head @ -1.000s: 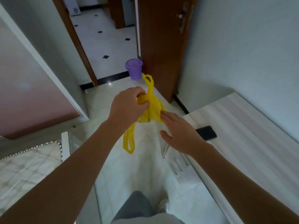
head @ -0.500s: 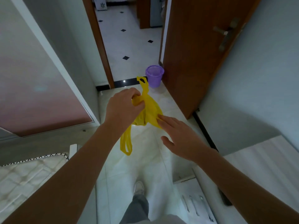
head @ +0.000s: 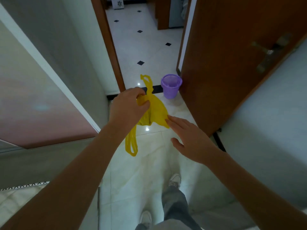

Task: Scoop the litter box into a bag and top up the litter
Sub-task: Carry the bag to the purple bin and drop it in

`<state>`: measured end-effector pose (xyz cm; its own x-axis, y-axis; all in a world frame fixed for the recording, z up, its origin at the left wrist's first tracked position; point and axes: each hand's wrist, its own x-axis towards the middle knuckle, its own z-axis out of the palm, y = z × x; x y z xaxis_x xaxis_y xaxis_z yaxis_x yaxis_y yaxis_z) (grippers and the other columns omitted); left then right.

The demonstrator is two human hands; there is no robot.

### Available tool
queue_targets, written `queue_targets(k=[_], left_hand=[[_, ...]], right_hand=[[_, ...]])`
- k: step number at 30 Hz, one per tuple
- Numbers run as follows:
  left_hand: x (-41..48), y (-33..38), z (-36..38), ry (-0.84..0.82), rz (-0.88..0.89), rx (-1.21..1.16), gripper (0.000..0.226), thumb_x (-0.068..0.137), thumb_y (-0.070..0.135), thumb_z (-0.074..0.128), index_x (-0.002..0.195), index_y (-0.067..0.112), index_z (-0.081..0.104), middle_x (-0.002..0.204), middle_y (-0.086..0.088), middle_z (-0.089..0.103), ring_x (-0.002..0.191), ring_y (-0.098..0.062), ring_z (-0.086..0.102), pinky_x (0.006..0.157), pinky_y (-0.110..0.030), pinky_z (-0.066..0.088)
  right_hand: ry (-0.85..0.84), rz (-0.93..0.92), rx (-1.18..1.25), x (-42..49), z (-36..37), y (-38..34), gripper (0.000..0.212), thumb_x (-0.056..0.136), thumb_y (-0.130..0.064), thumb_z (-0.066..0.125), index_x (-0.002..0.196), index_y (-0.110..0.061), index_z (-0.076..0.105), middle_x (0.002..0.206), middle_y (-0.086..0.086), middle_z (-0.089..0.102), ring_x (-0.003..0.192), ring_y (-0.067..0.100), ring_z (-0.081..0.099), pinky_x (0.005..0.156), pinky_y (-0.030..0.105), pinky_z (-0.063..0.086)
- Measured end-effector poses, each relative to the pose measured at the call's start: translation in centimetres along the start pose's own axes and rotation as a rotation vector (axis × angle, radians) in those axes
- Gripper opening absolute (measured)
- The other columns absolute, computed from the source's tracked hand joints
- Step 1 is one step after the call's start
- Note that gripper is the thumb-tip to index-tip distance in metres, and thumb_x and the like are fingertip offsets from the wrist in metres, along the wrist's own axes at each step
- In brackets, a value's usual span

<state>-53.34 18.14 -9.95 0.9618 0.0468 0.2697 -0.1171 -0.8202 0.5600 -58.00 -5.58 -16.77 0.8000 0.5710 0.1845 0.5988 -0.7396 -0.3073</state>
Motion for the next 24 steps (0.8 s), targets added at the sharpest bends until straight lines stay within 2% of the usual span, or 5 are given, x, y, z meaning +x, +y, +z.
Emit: queue_targets(k=[7, 12, 15, 18, 24], left_hand=[[9.5, 0.8, 3.4, -0.002, -0.071, 0.070, 0.028, 0.083, 0.035, 0.067, 0.111, 0.032, 0.064, 0.102, 0.009, 0.066, 0.086, -0.014, 0.062, 0.079, -0.032, 0.050], [15.7, 1.1, 5.2, 0.045, -0.050, 0.136, 0.029, 0.083, 0.031, 0.068, 0.112, 0.029, 0.063, 0.106, 0.007, 0.065, 0.085, -0.015, 0.062, 0.076, -0.030, 0.048], [19.2, 1.1, 6.4, 0.062, -0.046, 0.146, 0.030, 0.083, 0.027, 0.068, 0.112, 0.027, 0.064, 0.106, 0.005, 0.066, 0.086, -0.019, 0.064, 0.078, -0.035, 0.052], [22.6, 0.8, 8.1, 0.024, -0.015, 0.144, 0.030, 0.084, 0.028, 0.067, 0.114, 0.026, 0.063, 0.105, 0.004, 0.065, 0.086, -0.019, 0.063, 0.078, -0.038, 0.053], [30.4, -0.7, 12.4, -0.030, 0.075, 0.104, 0.030, 0.084, 0.028, 0.067, 0.114, 0.023, 0.064, 0.103, 0.002, 0.064, 0.085, -0.018, 0.061, 0.076, -0.034, 0.051]], right_hand=[[0.004, -0.079, 0.064, 8.7, -0.6, 9.7, 0.060, 0.097, -0.036, 0.041, 0.152, -0.014, 0.038, 0.156, 0.003, 0.040, 0.138, 0.020, 0.042, 0.110, 0.035, 0.042], [-0.018, -0.131, 0.088, 13.7, -2.1, 15.0, 0.059, 0.099, -0.030, 0.053, 0.154, -0.015, 0.035, 0.156, 0.002, 0.040, 0.140, 0.018, 0.041, 0.112, 0.036, 0.042], [-0.022, -0.148, 0.097, 16.0, -2.7, 17.5, 0.058, 0.099, -0.029, 0.054, 0.153, -0.015, 0.037, 0.156, 0.001, 0.039, 0.141, 0.016, 0.040, 0.111, 0.035, 0.043], [-0.017, -0.156, 0.091, 18.3, -2.5, 20.3, 0.057, 0.097, -0.027, 0.056, 0.151, -0.014, 0.040, 0.155, 0.001, 0.041, 0.141, 0.017, 0.041, 0.109, 0.037, 0.045], [-0.030, -0.078, 0.099, 23.3, -0.6, 25.6, 0.058, 0.096, -0.027, 0.057, 0.150, -0.015, 0.042, 0.154, 0.000, 0.043, 0.137, 0.018, 0.045, 0.106, 0.039, 0.047]])
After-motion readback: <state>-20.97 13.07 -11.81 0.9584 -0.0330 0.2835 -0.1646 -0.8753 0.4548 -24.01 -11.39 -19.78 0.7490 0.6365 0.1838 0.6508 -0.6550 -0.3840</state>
